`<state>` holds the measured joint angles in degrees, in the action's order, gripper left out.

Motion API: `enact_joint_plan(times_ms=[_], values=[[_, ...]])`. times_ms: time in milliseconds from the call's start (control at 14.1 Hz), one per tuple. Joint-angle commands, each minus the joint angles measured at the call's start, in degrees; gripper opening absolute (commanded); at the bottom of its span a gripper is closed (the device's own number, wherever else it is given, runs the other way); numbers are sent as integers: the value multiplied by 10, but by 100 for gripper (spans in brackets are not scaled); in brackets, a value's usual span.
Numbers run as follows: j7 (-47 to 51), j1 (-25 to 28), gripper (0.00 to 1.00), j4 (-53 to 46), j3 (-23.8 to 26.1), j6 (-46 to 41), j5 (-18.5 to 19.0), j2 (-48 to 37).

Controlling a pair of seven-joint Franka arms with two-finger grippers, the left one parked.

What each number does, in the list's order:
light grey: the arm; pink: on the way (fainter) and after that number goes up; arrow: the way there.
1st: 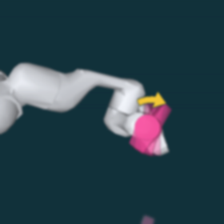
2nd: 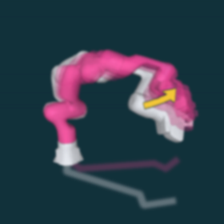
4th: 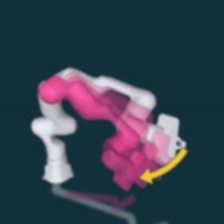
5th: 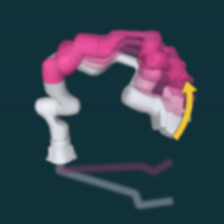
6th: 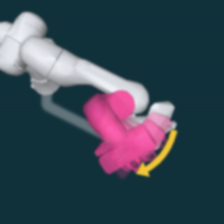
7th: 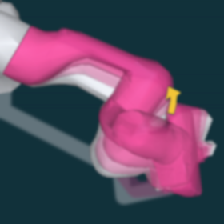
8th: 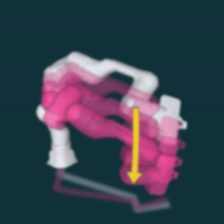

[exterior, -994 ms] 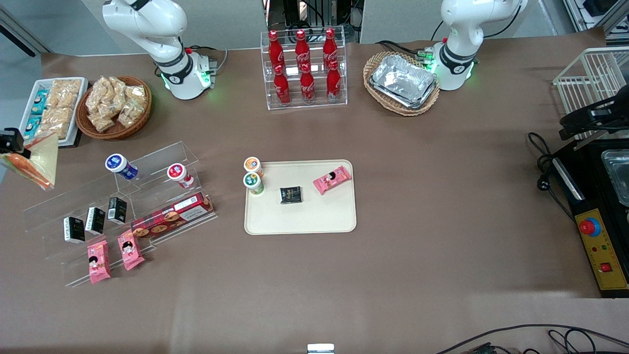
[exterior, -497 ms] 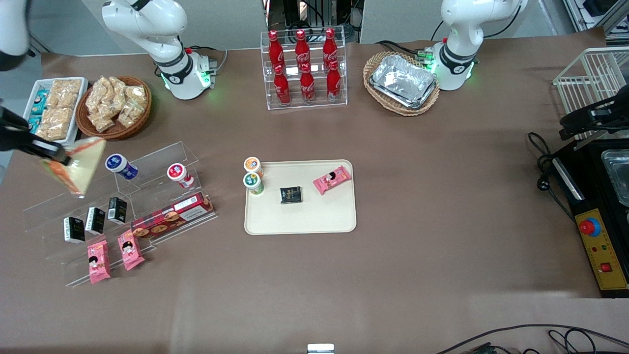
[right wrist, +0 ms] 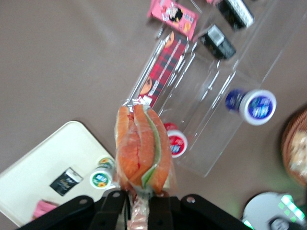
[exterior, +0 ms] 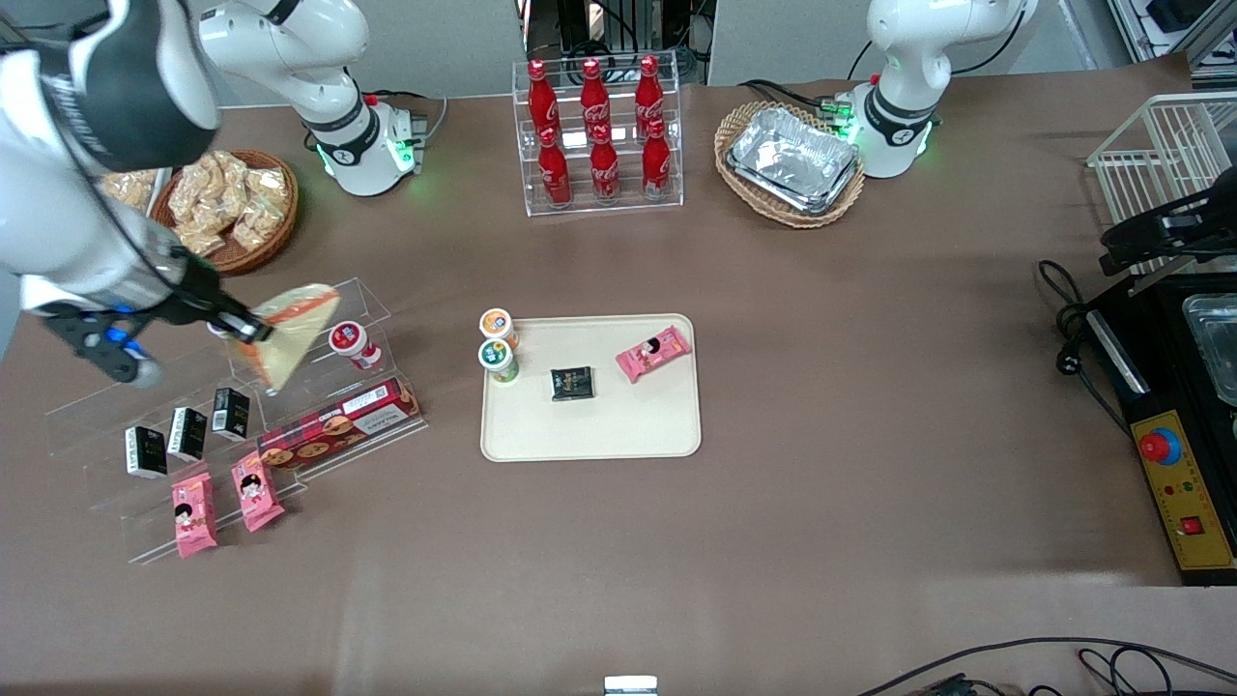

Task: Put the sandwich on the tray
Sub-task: 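Carry the sandwich with the right gripper over to the cream tray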

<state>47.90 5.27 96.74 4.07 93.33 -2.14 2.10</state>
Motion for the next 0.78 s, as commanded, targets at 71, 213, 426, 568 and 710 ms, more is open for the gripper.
enact_joint_plan(times_ms=[71, 213, 426, 568, 710], values=[[197, 73, 0, -26, -3, -7, -20, 37], [282, 93, 0, -27, -3, 17, -24, 54], [400, 140, 0, -27, -3, 74, -22, 89], [459, 152, 0, -27, -2, 122, -25, 120], [519, 182, 0, -28, -3, 167, -22, 156]])
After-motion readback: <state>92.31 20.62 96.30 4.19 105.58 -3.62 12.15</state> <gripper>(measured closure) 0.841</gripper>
